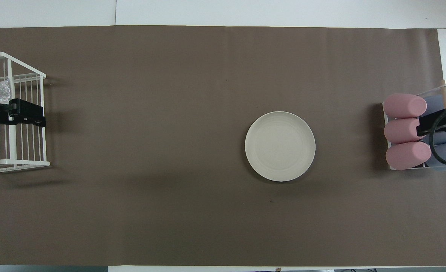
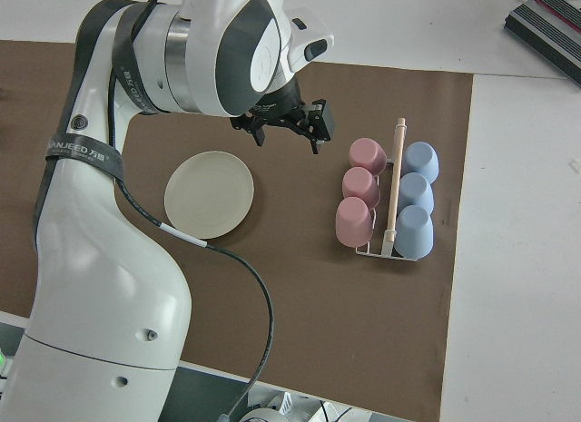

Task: Wipe plate with sponge

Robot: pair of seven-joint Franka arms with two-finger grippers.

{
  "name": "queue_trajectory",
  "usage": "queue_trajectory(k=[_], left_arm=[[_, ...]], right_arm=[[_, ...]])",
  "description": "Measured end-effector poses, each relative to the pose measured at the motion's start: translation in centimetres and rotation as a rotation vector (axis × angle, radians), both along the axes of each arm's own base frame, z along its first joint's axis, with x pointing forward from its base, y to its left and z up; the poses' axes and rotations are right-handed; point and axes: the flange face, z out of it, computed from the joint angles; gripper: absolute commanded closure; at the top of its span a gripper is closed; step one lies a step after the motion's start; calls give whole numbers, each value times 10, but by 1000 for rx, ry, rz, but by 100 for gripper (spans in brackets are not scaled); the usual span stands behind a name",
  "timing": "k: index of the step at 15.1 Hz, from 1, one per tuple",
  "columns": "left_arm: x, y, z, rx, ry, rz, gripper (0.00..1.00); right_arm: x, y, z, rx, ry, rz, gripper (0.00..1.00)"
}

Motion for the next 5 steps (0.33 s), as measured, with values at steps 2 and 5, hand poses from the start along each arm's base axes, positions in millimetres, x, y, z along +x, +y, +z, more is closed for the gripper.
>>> queue_trajectory(k=[2, 5], left_arm=[[0, 0, 0, 0, -1, 0, 0], [0, -1, 0, -5, -2, 0, 0]], right_arm=[[0, 0, 0, 0, 0, 0, 0], [0, 0, 0, 0, 0, 1, 0]])
